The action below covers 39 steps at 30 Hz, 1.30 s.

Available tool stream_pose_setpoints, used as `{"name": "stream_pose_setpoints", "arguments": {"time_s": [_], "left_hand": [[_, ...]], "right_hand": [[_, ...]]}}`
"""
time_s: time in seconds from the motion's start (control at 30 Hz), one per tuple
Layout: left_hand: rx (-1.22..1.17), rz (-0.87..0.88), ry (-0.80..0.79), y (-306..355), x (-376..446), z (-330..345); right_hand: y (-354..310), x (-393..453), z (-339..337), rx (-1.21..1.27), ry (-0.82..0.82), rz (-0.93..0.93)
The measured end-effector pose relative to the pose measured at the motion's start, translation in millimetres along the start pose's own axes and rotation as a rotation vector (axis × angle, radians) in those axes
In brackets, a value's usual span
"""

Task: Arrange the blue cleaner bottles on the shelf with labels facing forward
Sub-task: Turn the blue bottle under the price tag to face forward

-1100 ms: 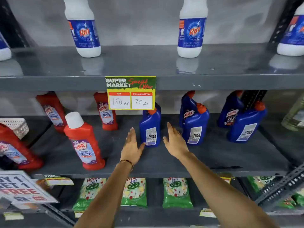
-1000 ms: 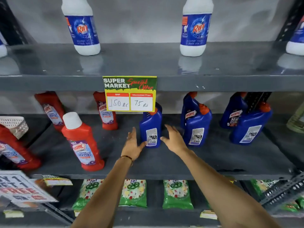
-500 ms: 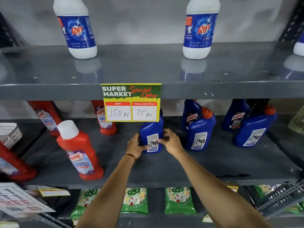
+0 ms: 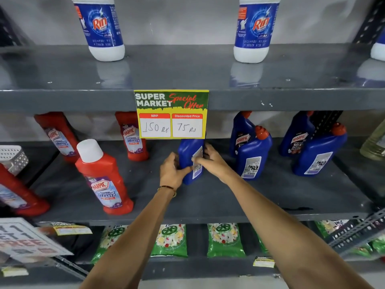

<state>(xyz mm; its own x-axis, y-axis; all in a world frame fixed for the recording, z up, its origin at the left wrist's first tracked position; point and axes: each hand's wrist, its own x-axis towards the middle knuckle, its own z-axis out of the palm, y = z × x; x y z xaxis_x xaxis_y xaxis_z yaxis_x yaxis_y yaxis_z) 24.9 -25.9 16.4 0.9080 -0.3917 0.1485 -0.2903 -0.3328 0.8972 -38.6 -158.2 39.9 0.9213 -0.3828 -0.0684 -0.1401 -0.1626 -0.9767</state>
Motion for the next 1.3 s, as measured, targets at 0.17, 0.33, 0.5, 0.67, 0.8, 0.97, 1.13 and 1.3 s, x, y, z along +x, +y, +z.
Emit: {"name": "stream_pose_setpoints", "arguments": {"time_s": [0.17, 0.33, 0.5, 0.67, 0.8, 0.97, 1.13, 1.3], "left_hand": [[0.153, 0.082, 0.05, 8, -9, 8], [-0.233, -0.141, -0.353, -3, 7, -15], [-0.386, -0.299, -0.66, -12, 18, -32], [-0.56, -0.358, -0.909, -17, 16, -27], [-0.531, -0.339, -0.866, -19, 14, -20], [-0.405, -0.334, -0.537, -11, 12, -2], [-0.02, -0.224, -0.179, -7, 7, 7], [0.021, -0.251, -0.165, -11, 2, 9]], "right_hand": [[-5, 3, 14, 0.017, 0.077, -0.003], [0, 2, 9, -0.126, 0.156, -0.029], [-11, -7, -6, -0.007, -0.086, -0.02], [-19, -10, -16, 0.129, -0.335, -0.023], [-16, -9, -18, 0.215, -0.397, 0.009], [-12, -1, -21, 0.333, -0.323, 0.055], [-10, 3, -26, 0.22, -0.2, 0.059], [-5, 0, -23, 0.132, -0.147, 0.041]]}}
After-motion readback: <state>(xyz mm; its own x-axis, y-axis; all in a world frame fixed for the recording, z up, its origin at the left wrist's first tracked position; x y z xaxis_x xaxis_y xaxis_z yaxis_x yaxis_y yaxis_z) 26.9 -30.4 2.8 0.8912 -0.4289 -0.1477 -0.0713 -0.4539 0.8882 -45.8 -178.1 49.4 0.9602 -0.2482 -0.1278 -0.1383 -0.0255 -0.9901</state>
